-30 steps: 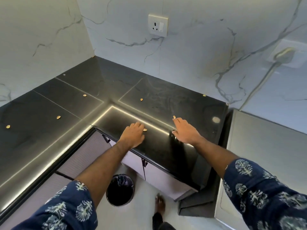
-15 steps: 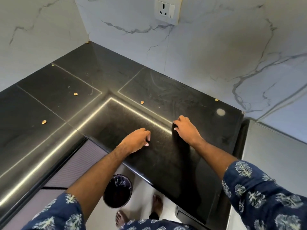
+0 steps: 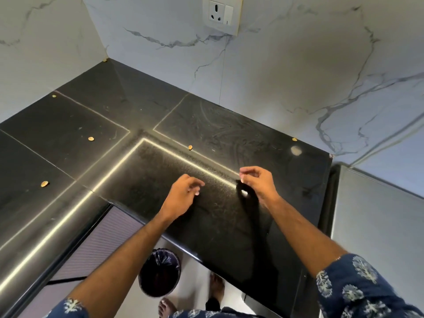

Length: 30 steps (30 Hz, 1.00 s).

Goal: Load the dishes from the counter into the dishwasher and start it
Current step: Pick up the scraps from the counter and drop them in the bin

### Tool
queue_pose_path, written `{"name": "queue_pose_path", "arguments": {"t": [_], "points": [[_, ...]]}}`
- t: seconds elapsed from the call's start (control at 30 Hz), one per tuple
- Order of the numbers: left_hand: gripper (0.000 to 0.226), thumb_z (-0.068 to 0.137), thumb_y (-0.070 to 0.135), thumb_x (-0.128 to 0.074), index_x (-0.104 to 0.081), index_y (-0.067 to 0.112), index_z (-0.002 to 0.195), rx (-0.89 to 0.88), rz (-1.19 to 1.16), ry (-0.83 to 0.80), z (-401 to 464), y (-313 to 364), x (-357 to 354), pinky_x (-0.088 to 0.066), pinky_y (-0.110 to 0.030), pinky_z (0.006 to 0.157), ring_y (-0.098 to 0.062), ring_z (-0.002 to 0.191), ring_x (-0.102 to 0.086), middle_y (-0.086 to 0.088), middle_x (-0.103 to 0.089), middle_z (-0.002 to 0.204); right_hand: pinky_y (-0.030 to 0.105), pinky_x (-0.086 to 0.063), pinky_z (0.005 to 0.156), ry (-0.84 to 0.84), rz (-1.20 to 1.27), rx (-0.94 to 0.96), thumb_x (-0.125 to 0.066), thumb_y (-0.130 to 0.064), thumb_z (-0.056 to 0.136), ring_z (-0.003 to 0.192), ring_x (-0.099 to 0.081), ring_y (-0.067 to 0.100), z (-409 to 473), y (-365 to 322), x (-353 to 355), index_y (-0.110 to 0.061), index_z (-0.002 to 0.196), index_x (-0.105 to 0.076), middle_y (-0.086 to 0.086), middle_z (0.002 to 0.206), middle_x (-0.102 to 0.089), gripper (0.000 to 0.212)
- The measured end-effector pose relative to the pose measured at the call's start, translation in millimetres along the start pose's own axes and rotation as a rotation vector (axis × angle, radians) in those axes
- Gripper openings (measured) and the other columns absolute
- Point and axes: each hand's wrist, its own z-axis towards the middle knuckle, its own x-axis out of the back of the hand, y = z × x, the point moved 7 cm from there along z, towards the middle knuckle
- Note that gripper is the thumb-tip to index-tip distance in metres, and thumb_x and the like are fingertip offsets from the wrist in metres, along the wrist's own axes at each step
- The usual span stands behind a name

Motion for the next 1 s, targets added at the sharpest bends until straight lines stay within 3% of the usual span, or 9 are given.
{"name": "queue_pose_path", "arguments": {"t": [0.07, 0.13, 0.33, 0.43, 0.5, 0.57, 0.67, 0.8, 1.0], "points": [[0.023, 0.098, -0.003, -0.052, -0.070, 0.007, 0.110, 0.273, -0.544, 0.012, 12.8, -9.9, -1.7, -0.058, -0.023, 0.067, -0.011, 0.078, -0.071, -0.008, -0.067, 0.099, 0.019, -0.056, 0.067, -0.018, 0.639, -0.272, -0.051, 0.013, 0.087, 0.078, -0.063, 0.015, -7.1, 7.4, 1.1, 0.002, 0.104, -0.065, 0.015, 0.093, -0.066, 0.025], [0.025, 0.097, -0.004, -0.047, -0.068, 0.002, 0.110, 0.388, -0.971, 0.073, 25.4, -10.8, -0.3, -0.057, -0.024, 0.065, -0.011, 0.072, -0.069, -0.006, -0.067, 0.083, 0.019, -0.050, 0.057, -0.044, 0.932, -0.377, -0.043, 0.007, 0.085, 0.065, -0.051, 0.011, -12.7, 4.5, 8.7, 0.003, 0.106, -0.062, 0.014, 0.086, -0.059, 0.030], [0.025, 0.092, 0.005, -0.036, -0.057, 0.008, 0.078, 0.476, -1.454, 0.295, 52.3, -14.8, -6.0, -0.042, -0.023, 0.049, -0.012, 0.052, -0.049, -0.004, -0.055, 0.066, 0.017, -0.028, 0.037, -0.051, 0.833, -0.415, -0.040, -0.013, 0.096, 0.044, -0.028, 0.007, 5.7, -4.4, 37.9, -0.003, 0.100, -0.064, 0.000, 0.061, -0.042, 0.026], [0.026, 0.094, 0.007, -0.035, -0.045, 0.015, 0.071, 0.629, -1.323, 0.272, 63.1, -16.6, -15.0, -0.027, -0.021, 0.041, -0.008, 0.040, -0.029, 0.004, -0.034, 0.054, 0.018, -0.020, 0.033, 0.118, 0.399, -0.374, -0.040, -0.010, 0.099, 0.038, -0.023, 0.005, 35.1, -6.7, 74.1, -0.006, 0.105, -0.063, -0.005, 0.055, -0.033, 0.024], [0.024, 0.094, 0.008, -0.038, -0.045, 0.016, 0.072, 0.679, -1.084, 0.266, 70.3, -19.3, -10.2, -0.022, -0.022, 0.040, -0.007, 0.038, -0.022, 0.006, -0.027, 0.051, 0.022, -0.032, 0.038, 0.263, -0.056, -0.244, -0.048, -0.011, 0.095, 0.045, -0.040, 0.008, 58.3, -16.7, 110.8, -0.010, 0.103, -0.066, -0.002, 0.063, -0.046, 0.019], [0.020, 0.093, 0.009, -0.038, -0.051, 0.014, 0.080, 0.663, -0.852, 0.257, 78.9, -19.1, -1.7, -0.022, -0.024, 0.041, -0.008, 0.042, -0.023, 0.005, -0.028, 0.056, 0.033, -0.053, 0.071, 0.326, -0.527, -0.085, -0.052, -0.013, 0.093, 0.085, -0.064, 0.023, 80.1, -33.5, 140.6, -0.012, 0.122, -0.062, 0.007, 0.102, -0.066, 0.031], [0.025, 0.097, 0.016, -0.039, -0.061, 0.016, 0.085, 0.541, -0.473, 0.211, 91.5, -7.4, 11.0, -0.033, -0.028, 0.051, -0.013, 0.053, -0.037, 0.002, -0.042, 0.064, 0.044, -0.045, 0.099, 0.236, -0.931, 0.061, -0.050, -0.015, 0.095, 0.117, -0.058, 0.039, 111.0, -50.6, 156.8, -0.013, 0.139, -0.047, 0.019, 0.128, -0.061, 0.044], [0.019, 0.098, 0.014, -0.045, -0.063, 0.014, 0.091, 0.355, -0.103, 0.202, 102.2, 9.8, 21.0, -0.038, -0.025, 0.062, -0.009, 0.071, -0.052, 0.003, -0.060, 0.080, 0.049, -0.046, 0.100, 0.074, -1.184, 0.099, -0.050, -0.020, 0.096, 0.119, -0.054, 0.042, 148.7, -46.3, 152.7, -0.007, 0.140, -0.041, 0.024, 0.134, -0.054, 0.046], [0.018, 0.099, 0.013, -0.047, -0.063, 0.010, 0.092, 0.283, 0.016, 0.178, 116.1, 11.7, 24.4, -0.043, -0.027, 0.059, -0.016, 0.064, -0.053, -0.001, -0.059, 0.071, 0.048, -0.047, 0.100, 0.169, -1.166, 0.089, -0.049, -0.022, 0.100, 0.120, -0.055, 0.038, 158.5, -32.8, 158.0, -0.008, 0.138, -0.045, 0.019, 0.135, -0.052, 0.041]]}}
